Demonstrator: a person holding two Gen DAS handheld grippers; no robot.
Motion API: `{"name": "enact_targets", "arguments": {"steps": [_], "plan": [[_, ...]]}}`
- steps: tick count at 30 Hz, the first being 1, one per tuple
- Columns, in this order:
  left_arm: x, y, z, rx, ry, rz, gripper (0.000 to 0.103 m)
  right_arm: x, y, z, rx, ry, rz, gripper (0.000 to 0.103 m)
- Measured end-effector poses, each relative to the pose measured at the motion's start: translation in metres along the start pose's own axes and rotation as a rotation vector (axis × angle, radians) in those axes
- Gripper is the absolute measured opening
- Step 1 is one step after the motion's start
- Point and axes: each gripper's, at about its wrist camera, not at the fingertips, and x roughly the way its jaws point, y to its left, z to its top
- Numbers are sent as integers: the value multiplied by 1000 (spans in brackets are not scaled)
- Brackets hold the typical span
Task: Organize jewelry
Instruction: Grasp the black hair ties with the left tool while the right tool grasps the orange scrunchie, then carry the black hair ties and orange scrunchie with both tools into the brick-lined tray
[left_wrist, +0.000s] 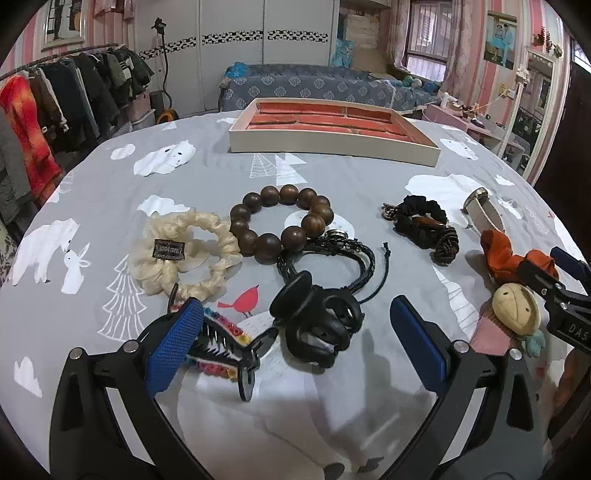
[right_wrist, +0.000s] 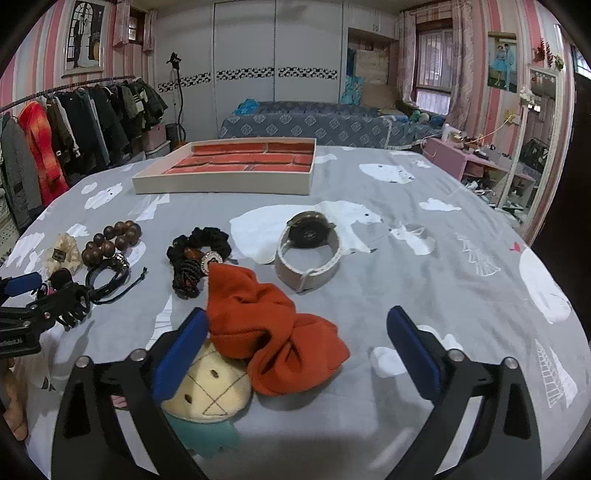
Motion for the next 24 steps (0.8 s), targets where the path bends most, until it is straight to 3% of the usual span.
{"name": "enact_targets", "arguments": {"steps": [11, 14, 17, 19, 24], "plan": [[13, -5, 5, 38, 42, -2, 83, 17, 6, 2, 10, 68, 90, 52], [19, -8, 6, 58, 68, -12, 70, 19, 8, 3, 8, 71, 104, 45], [21, -8, 6, 59, 76, -13, 66, 20, 7, 4, 10, 70, 110, 40], [21, -8, 6, 59, 83, -42, 54, 20, 7, 5, 10, 65, 112, 38], [18, -9, 5, 59, 71, -43, 51, 18, 6, 6, 0, 50, 115, 31]]}}
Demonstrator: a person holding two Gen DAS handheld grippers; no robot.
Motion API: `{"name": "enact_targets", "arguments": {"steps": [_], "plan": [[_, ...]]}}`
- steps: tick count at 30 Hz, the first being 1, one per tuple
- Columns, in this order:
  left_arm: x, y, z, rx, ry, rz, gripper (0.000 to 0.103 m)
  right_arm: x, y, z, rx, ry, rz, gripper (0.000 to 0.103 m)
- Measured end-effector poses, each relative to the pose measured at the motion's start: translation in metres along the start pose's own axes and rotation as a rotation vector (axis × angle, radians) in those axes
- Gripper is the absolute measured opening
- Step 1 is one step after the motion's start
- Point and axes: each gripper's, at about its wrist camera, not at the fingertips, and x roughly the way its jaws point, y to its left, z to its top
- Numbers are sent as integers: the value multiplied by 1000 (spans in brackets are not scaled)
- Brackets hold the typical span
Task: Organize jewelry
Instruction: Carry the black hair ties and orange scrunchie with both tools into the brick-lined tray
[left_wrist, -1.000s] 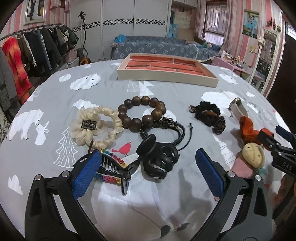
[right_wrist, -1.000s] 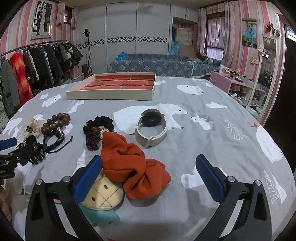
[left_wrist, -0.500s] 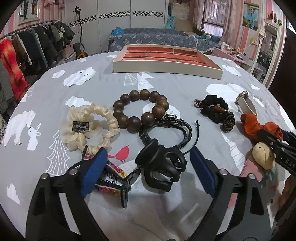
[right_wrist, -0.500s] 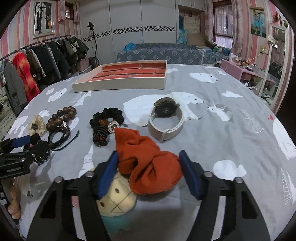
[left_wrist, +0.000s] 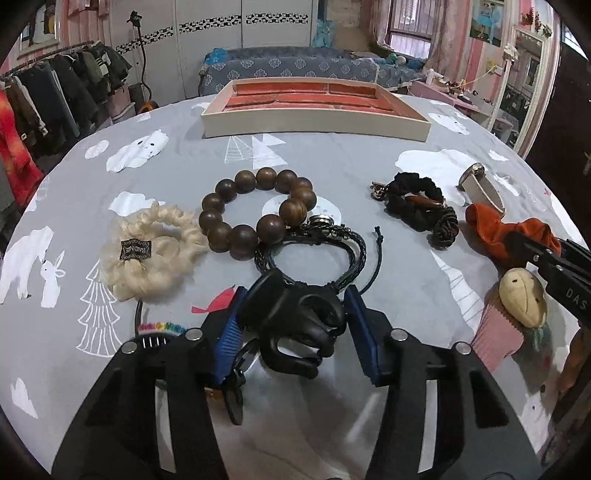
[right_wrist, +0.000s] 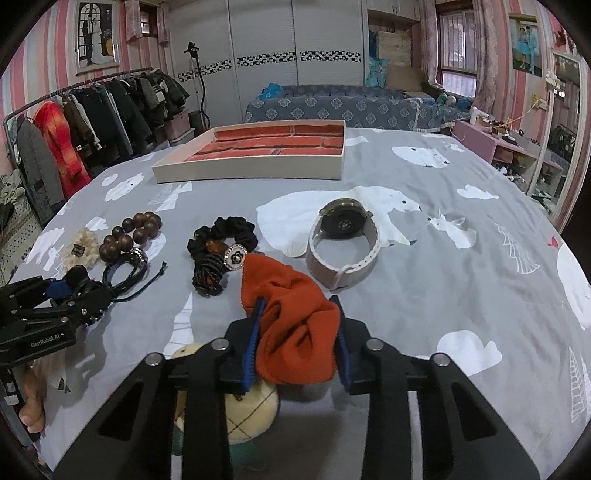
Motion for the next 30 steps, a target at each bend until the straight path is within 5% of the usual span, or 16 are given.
{"name": "enact_targets", "arguments": {"steps": [15, 30], "plan": [[-28, 6, 18, -23, -89, -28, 51, -21, -7, 21, -12, -80, 2, 25], [-19, 40, 144, -71, -179, 16, 51, -3, -3, 133, -40, -189, 12, 25]]}}
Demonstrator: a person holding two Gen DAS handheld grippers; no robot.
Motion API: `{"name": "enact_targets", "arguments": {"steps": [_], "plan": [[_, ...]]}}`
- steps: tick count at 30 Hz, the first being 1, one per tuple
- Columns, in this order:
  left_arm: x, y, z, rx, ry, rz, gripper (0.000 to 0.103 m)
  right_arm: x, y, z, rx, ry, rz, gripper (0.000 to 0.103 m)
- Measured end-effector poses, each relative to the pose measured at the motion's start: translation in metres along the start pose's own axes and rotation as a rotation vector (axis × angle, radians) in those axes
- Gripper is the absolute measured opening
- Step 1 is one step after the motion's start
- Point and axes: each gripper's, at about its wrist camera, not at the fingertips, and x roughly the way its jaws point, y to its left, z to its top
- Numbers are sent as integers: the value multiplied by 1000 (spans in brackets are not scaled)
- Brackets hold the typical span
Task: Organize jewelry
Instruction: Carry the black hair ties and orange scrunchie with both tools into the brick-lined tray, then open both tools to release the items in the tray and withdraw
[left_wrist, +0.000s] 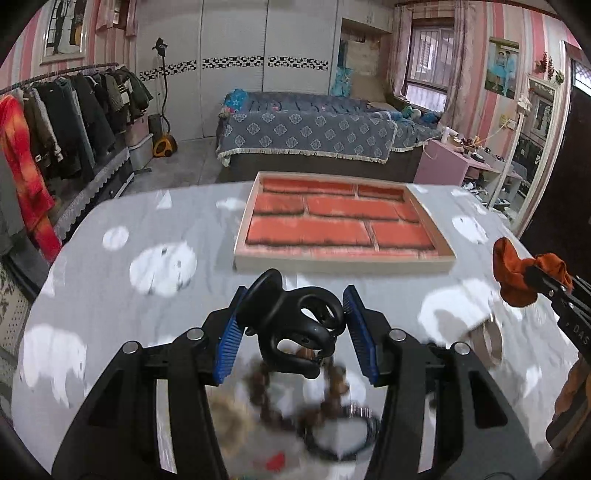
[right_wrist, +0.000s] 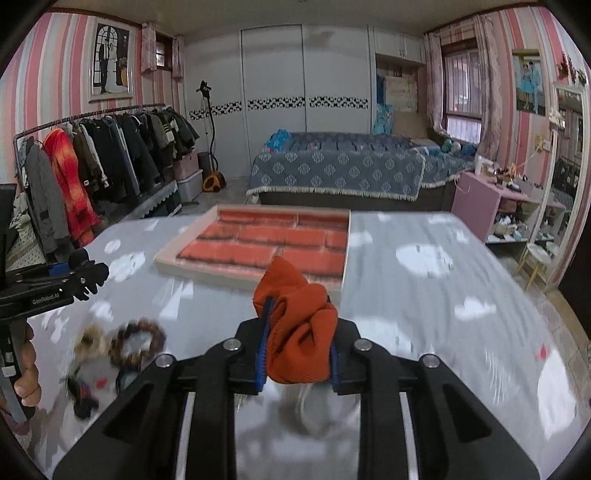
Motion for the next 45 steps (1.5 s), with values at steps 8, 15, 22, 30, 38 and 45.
{"name": "enact_targets", "arguments": {"steps": [8, 15, 22, 30, 38, 45], "plan": [[78, 8, 77, 5, -9, 13, 51, 99, 5, 68, -23, 14, -46, 25], [176, 8, 127, 22, 69, 63, 51, 190, 4, 101, -21, 70, -68, 24], [258, 11, 146, 9, 179, 47, 51, 267, -12, 107, 17, 184, -97, 24], [319, 11, 163, -8, 309, 14, 51, 322, -24, 104, 35, 329, -117, 24], [343, 6, 162, 21, 355, 56, 52, 339, -26, 103, 50, 405, -111, 26], [342, 0, 163, 46, 359, 79, 67, 334, -27, 102, 51, 410, -106, 48]]}}
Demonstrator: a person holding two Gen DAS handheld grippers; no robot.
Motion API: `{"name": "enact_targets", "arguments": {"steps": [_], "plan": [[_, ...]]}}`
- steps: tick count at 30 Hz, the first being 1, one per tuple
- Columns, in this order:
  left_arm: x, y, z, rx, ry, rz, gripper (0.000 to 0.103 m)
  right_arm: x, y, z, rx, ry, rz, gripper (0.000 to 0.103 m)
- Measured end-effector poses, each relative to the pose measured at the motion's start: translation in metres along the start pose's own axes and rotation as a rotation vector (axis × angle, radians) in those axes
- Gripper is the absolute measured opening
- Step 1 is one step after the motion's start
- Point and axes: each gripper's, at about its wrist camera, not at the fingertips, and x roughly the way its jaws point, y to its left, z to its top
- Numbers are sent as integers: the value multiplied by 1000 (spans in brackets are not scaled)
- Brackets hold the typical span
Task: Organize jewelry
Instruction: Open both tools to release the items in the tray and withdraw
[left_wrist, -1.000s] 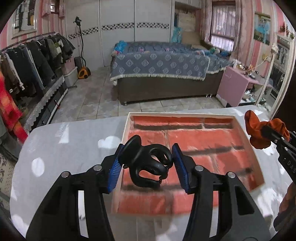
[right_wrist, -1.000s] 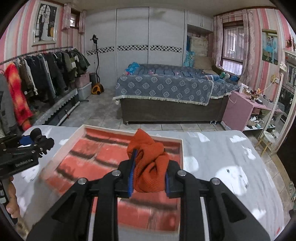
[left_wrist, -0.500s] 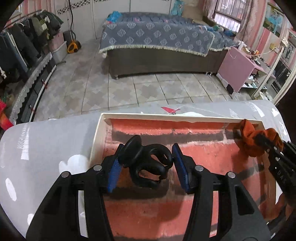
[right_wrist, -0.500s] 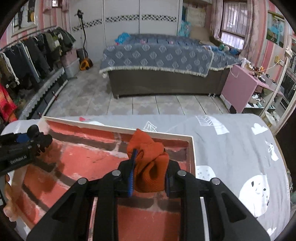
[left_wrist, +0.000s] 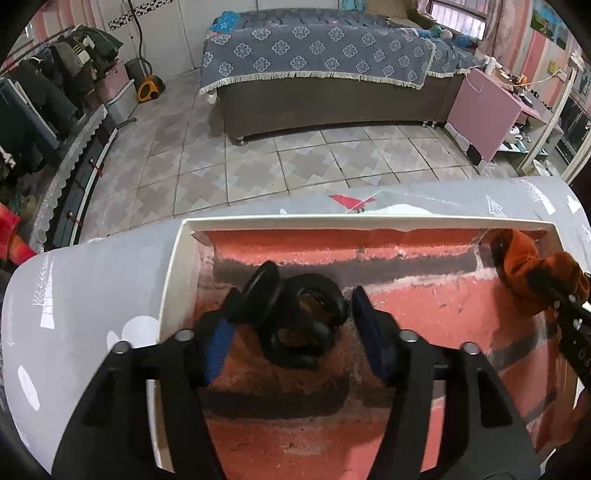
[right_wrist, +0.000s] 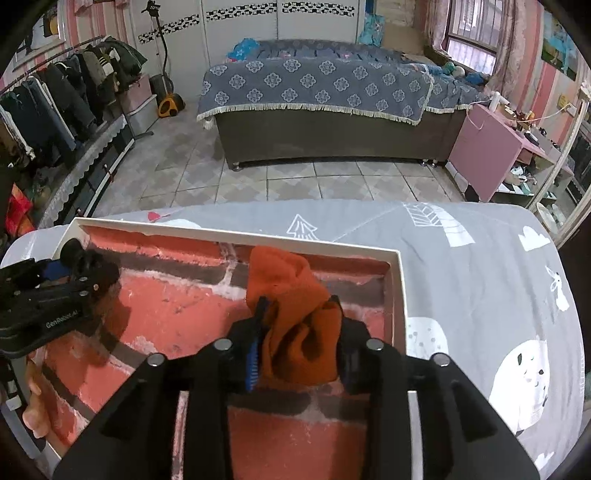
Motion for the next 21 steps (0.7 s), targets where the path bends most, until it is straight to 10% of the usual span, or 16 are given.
{"name": "enact_targets", "arguments": {"steps": [2, 13, 21], "plan": [[-9, 2, -2, -6, -13, -17, 73, -9, -6, 0, 27, -19, 16, 63], [-123, 17, -45, -16, -208, 4, 98, -92, -27, -27, 67, -162, 43, 79], [-205, 41, -113, -34, -289, 8, 98, -172, -34, -74, 58, -268, 49, 87]]}}
